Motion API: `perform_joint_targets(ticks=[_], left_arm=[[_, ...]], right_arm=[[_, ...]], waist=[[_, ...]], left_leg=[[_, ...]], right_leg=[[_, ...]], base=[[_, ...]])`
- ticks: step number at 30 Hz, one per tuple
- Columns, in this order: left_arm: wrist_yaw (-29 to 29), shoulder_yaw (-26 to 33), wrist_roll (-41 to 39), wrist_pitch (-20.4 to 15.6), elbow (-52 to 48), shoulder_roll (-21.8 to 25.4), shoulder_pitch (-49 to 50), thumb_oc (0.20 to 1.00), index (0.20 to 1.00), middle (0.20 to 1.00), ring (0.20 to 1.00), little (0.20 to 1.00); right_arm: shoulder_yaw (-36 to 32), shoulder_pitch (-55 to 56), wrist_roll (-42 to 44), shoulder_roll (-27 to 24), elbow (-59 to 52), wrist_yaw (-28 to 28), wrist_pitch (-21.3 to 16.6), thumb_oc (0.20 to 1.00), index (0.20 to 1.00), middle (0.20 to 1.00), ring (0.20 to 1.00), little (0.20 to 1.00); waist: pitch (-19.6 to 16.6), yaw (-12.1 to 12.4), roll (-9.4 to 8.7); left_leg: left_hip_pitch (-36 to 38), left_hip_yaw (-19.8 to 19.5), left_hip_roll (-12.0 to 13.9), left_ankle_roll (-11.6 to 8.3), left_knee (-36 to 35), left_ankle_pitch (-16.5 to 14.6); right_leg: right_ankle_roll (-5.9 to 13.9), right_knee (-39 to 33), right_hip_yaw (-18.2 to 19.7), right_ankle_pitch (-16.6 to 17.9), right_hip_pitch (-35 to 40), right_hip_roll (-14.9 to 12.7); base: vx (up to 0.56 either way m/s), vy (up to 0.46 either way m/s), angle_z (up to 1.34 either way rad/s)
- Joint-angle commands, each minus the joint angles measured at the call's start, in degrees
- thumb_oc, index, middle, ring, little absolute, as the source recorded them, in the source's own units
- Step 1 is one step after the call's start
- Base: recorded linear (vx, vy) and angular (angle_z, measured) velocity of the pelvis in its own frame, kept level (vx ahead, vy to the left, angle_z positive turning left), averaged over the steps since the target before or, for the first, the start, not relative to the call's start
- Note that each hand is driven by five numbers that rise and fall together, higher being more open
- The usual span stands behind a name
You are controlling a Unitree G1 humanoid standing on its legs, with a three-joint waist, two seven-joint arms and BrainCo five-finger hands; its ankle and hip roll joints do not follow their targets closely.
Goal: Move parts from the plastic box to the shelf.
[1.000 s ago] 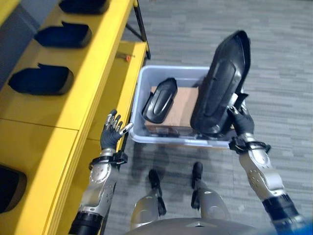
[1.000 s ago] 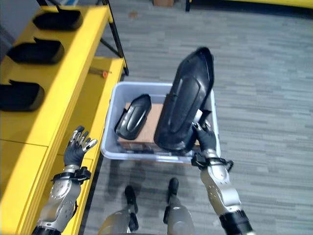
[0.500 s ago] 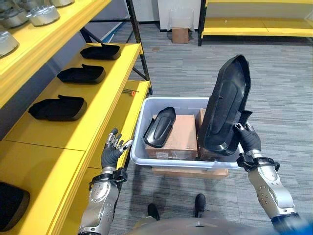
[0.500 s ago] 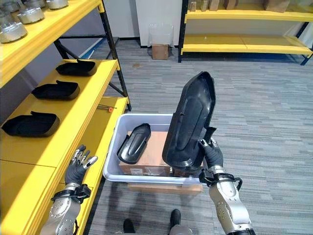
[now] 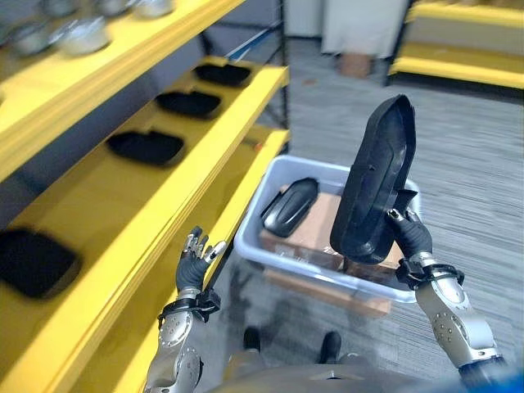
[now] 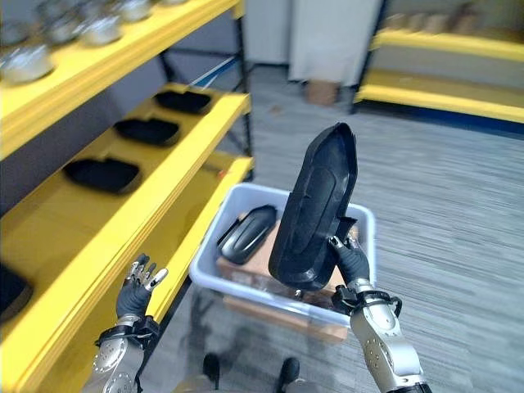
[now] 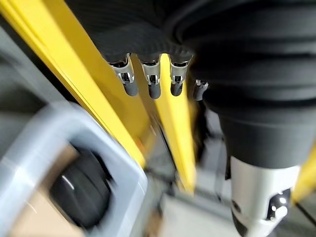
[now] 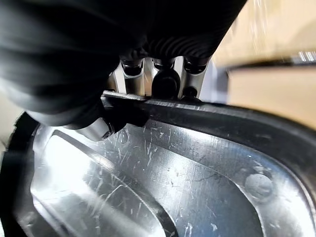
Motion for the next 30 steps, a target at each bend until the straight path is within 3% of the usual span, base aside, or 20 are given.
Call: perform_joint_targets(ticks=[1,4,5,8,9,14,15,20,21,23,24,25,26,27,30], left_arm=[[-1.02,1.14,-1.34,-2.38,-4.55,2.33,-1.54,1.000,1.000,1.000,1.000,1.000],[-0.96,1.22,-1.48,-2.33,-4.67,2.28,-1.74,1.000,1.000,1.000,1.000,1.000],[-0.90,1.08,-0.83,-2.09,-4.25,2.05,-2.05,1.000,1.000,1.000,1.000,1.000],[-1.43,1.19,-0.24,-2.16,-5.26,3.07,-1.36,1.000,1.000,1.000,1.000,1.000],[-1.61,1.57,0.79,-2.20,-5.54,3.60,-0.59,1.000,1.000,1.000,1.000,1.000],[-1.26,3.17,1.28,-2.16,-6.31,4.44,0.44,1.000,1.000,1.000,1.000,1.000],[-0.83,3.93,1.11,-2.53,-6.68,4.60,0.96,1.000,1.000,1.000,1.000,1.000],[-0.10,4.67,1.49,-2.75,-7.29,5.15,1.46,1.000,1.000,1.000,1.000,1.000],[-0.01,4.61,1.64,-2.80,-7.35,5.56,0.97,1.000,1.000,1.000,1.000,1.000],[0.48,4.27,2.32,-3.26,-6.68,6.75,0.15,1.000,1.000,1.000,1.000,1.000],[0.77,3.95,2.45,-3.62,-6.08,7.49,-0.69,1.000,1.000,1.000,1.000,1.000],[0.79,4.08,2.47,-3.79,-6.22,7.90,-0.99,1.000,1.000,1.000,1.000,1.000],[0.75,3.88,2.95,-3.80,-5.81,8.35,-1.46,1.000,1.000,1.000,1.000,1.000],[0.59,3.72,3.19,-3.93,-5.34,8.70,-1.87,1.000,1.000,1.000,1.000,1.000],[0.23,3.49,3.47,-3.65,-4.94,9.31,-2.99,1.000,1.000,1.000,1.000,1.000]], right_arm=[[-4.26,0.20,1.18,1.40,-5.82,1.23,-4.97,0.200,0.200,0.200,0.200,0.200],[-4.92,1.44,1.31,2.08,-6.07,1.07,-4.84,0.200,0.200,0.200,0.200,0.200],[-6.27,2.57,0.82,2.85,-6.07,0.61,-5.05,0.200,0.200,0.200,0.200,0.200],[-6.51,3.35,0.67,3.50,-5.97,0.97,-4.76,0.200,0.200,0.200,0.200,0.200],[-6.58,3.92,0.17,3.97,-5.96,1.42,-4.39,0.200,0.200,0.200,0.200,0.200],[-5.37,3.75,-0.45,4.79,-5.88,2.08,-3.83,0.200,0.200,0.200,0.200,0.200],[-4.79,3.66,-0.93,5.20,-6.19,2.21,-3.49,0.200,0.200,0.200,0.200,0.200],[-3.56,2.83,-0.96,6.52,-5.82,2.22,-3.25,0.200,0.200,0.200,0.200,0.200],[-3.61,2.82,-0.98,6.85,-5.75,2.23,-3.15,0.200,0.200,0.200,0.200,0.200],[-3.05,2.71,-0.67,7.54,-5.58,2.40,-3.18,0.200,0.200,0.200,0.200,0.200],[-2.83,2.39,-0.21,7.81,-5.25,2.37,-3.25,0.200,0.200,0.200,0.200,0.200],[-2.62,2.28,0.19,7.86,-5.37,2.52,-3.17,0.200,0.200,0.200,0.200,0.200],[-2.42,2.20,0.62,7.77,-5.22,3.07,-3.35,0.200,0.200,0.200,0.200,0.200],[-2.38,2.46,1.01,7.75,-5.04,3.51,-3.18,0.200,0.200,0.200,0.200,0.200],[-2.31,2.01,1.86,7.35,-4.63,3.35,-3.20,0.200,0.200,0.200,0.200,0.200]], waist=[[-2.60,-4.22,-1.02],[-3.24,-4.95,-0.67],[-4.11,-5.42,0.33],[-3.71,-4.54,-0.01],[-3.65,-4.05,-0.37],[-3.69,-2.44,-1.95],[-3.46,-1.39,-3.00],[-3.49,-0.50,-4.27],[-3.55,-0.30,-4.43],[-3.69,-1.40,-4.51],[-3.58,-2.45,-4.32],[-3.35,-2.88,-4.00],[-3.23,-3.66,-3.64],[-3.08,-4.43,-3.51],[-2.90,-5.47,-3.58]], left_leg=[[6.47,5.05,7.18,-2.76,0.97,2.41],[8.77,8.10,7.89,-3.21,-0.49,0.70],[8.86,11.96,8.57,-3.56,-4.97,1.82],[9.04,11.71,6.42,-2.30,-5.76,0.73],[9.39,11.39,4.63,-1.36,-7.71,0.38],[7.59,9.04,0.60,0.80,-8.86,-1.39],[6.75,6.61,-2.83,2.74,-8.83,-3.20],[6.55,4.20,-6.79,5.07,-8.87,-5.17],[6.29,3.18,-7.72,5.59,-8.93,-5.52],[6.26,0.85,-9.22,6.73,-9.01,-6.63],[6.02,-0.52,-9.44,6.89,-9.01,-6.51],[5.49,-0.78,-9.51,7.36,-9.01,-5.33],[5.58,-1.99,-9.37,7.43,-9.01,-5.12],[5.55,-3.13,-9.27,7.30,-9.01,-5.08],[5.02,-5.60,-9.75,6.91,-9.01,-4.79]], right_leg=[[7.98,6.48,0.16,-7.79,2.75,-2.64],[8.35,7.09,-2.64,-7.85,3.46,-3.56],[9.54,8.28,-5.96,-7.14,4.60,-5.55],[11.22,8.54,-8.06,-4.65,6.11,-8.66],[12.40,8.17,-9.01,-3.32,6.76,-10.14],[15.00,6.91,-11.09,0.21,7.38,-13.38],[16.80,7.10,-11.73,2.68,8.06,-15.84],[18.69,8.58,-10.55,5.21,8.48,-19.06],[18.90,9.25,-9.53,5.86,8.33,-19.51],[18.02,11.88,-0.48,5.80,5.35,-18.30],[16.74,12.49,6.61,4.21,3.04,-15.22],[15.29,12.63,10.02,3.59,1.01,-13.09],[13.99,13.38,14.55,0.65,-0.12,-9.73],[12.76,12.95,17.54,-2.53,-1.05,-6.27],[12.43,9.69,21.88,-2.33,-4.16,-2.26]], base=[[-0.07,0.002,1.31],[0.01,0.135,1.41],[0.13,0.348,1.82],[0.12,0.316,0.86],[0.07,0.234,0.23],[0.05,0.267,0.37],[0.10,0.269,0.61],[0.09,0.216,0.52],[0.12,0.177,0.47],[0.16,0.199,0.67],[0.04,0.116,0.92],[0.05,0.083,0.73],[0.04,0.069,0.36],[0.11,0.030,0.41],[0.09,-0.029,0.82]])
